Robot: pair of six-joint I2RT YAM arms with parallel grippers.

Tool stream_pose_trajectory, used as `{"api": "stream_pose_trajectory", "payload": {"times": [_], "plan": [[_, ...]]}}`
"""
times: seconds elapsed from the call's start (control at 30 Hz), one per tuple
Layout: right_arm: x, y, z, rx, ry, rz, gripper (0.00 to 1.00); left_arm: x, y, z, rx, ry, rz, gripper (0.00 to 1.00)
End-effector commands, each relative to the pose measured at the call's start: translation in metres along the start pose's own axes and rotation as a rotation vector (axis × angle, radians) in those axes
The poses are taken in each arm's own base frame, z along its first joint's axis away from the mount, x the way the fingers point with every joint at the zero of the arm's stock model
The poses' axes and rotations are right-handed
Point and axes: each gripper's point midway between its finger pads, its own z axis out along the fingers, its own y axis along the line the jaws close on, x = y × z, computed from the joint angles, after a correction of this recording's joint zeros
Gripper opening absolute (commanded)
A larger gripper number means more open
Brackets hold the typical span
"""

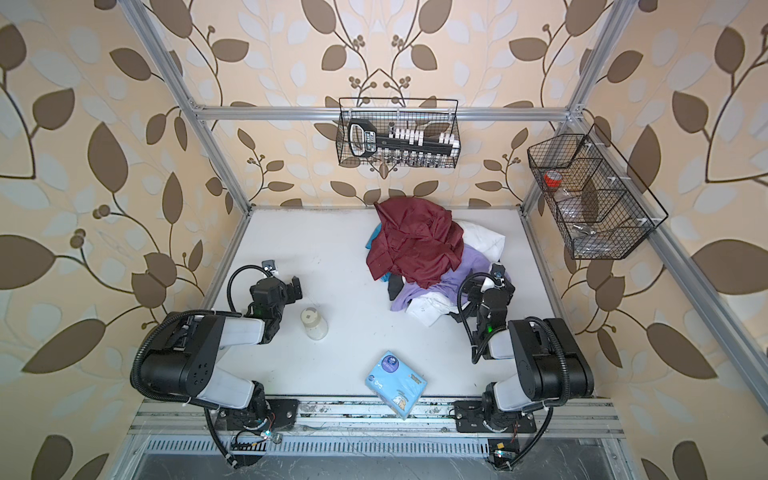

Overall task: Pick out a specific cloth from the pile
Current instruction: 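Raise both arms from rest and move the right gripper toward the clothes pile, then lower the right gripper onto the lavender shirt under the maroon shirt and grasp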

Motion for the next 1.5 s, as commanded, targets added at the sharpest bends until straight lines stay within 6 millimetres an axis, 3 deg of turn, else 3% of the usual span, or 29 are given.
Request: {"api": "stream_pose_trajectory", "payload": {"times": [0.0, 0.3, 0.47, 0.57, 0.7, 0.83, 0.93, 1.0, 1.17, 1.3, 1.47], "plan": [[-0.005, 0.003, -0.001, -0.012, -0.018, 0.003, 1.00, -0.015, -0.002, 0.001, 0.009, -0.039, -0.026, 0.99], [-0.015, 0.006, -0.002, -0.004, -0.029, -0.017, 0.99, -0.015, -0.003, 0.002, 0.011, -0.036, -0.027, 0.99], [-0.044, 0.006, -0.005, 0.062, 0.000, -0.027, 0.99, -0.016, -0.002, 0.001, 0.012, -0.041, -0.026, 0.99], [-0.063, 0.005, -0.012, 0.066, 0.004, -0.010, 0.99, -0.027, -0.004, 0.000, 0.011, -0.026, -0.003, 0.99], [-0.090, 0.009, -0.022, 0.045, 0.044, -0.007, 0.99, -0.061, 0.007, -0.021, -0.062, 0.024, -0.025, 0.99], [-0.112, 0.021, -0.027, -0.014, 0.151, -0.025, 1.00, -0.078, -0.012, -0.054, 0.092, 0.060, -0.037, 0.99], [-0.116, 0.046, -0.033, -0.137, 0.257, -0.053, 0.99, -0.082, -0.037, -0.083, 0.261, 0.077, -0.065, 0.99], [-0.115, 0.074, -0.040, -0.258, 0.311, -0.075, 0.99, -0.083, -0.062, -0.103, 0.398, 0.068, -0.057, 0.99], [-0.082, 0.150, -0.063, -0.473, 0.453, -0.213, 0.96, -0.088, -0.104, -0.136, 0.621, 0.062, -0.009, 0.99], [-0.052, 0.200, -0.078, -0.576, 0.546, -0.325, 0.95, -0.085, -0.119, -0.145, 0.711, 0.089, 0.016, 0.99], [-0.030, 0.241, -0.084, -0.656, 0.606, -0.361, 0.91, -0.078, -0.119, -0.139, 0.685, 0.117, 0.029, 0.99]]}}
